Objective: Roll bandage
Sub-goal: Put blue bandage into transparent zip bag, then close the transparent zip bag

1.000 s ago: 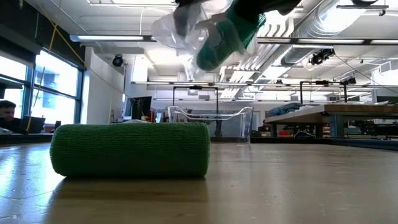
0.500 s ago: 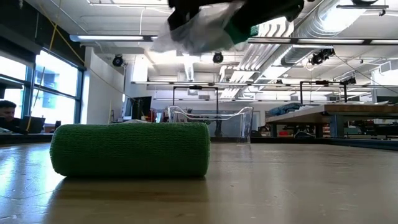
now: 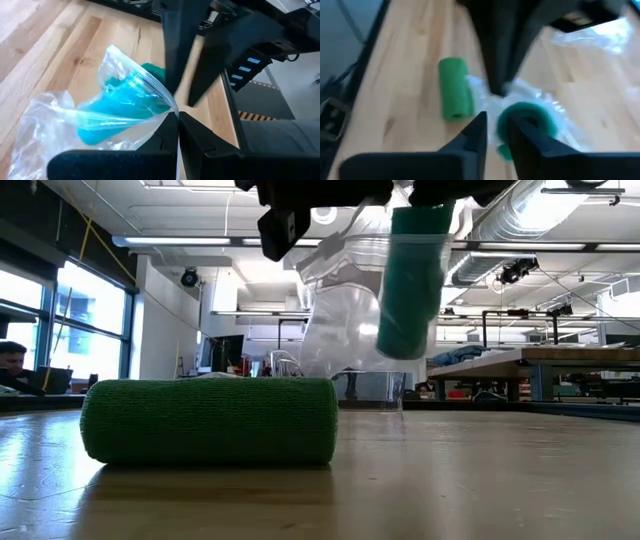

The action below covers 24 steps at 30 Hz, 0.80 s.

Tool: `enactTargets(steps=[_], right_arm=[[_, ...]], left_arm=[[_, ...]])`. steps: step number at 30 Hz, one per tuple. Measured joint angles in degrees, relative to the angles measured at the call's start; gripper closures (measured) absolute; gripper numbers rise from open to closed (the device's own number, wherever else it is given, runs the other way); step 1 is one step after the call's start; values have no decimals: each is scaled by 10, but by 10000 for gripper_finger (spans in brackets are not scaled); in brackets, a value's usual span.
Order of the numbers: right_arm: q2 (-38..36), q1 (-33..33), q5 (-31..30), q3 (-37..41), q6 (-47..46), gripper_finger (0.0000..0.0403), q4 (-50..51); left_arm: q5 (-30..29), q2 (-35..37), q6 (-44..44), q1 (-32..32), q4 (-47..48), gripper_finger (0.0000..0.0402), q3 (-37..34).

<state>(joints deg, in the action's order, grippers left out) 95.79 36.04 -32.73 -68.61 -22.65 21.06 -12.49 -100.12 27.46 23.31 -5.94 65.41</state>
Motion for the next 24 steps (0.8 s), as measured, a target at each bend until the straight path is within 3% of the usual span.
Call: enactTargets(steps=[5, 9, 13, 20, 24], right_arm=[[0, 9, 55, 0, 84, 253, -4], [8, 15, 39, 0, 176, 217, -7], [36, 12, 19, 0, 244, 215, -26], [87, 6, -105, 0, 270, 234, -68], [104, 6, -125, 0, 314, 253, -116]], left_arm=[[-3, 0, 0, 0, -3, 401, 0], [-3, 0, 7, 0, -5, 401, 0], [-5, 0, 9, -1, -21, 401, 0], [-1, 1, 9, -3, -35, 401, 0], [6, 1, 10, -7, -38, 401, 0]])
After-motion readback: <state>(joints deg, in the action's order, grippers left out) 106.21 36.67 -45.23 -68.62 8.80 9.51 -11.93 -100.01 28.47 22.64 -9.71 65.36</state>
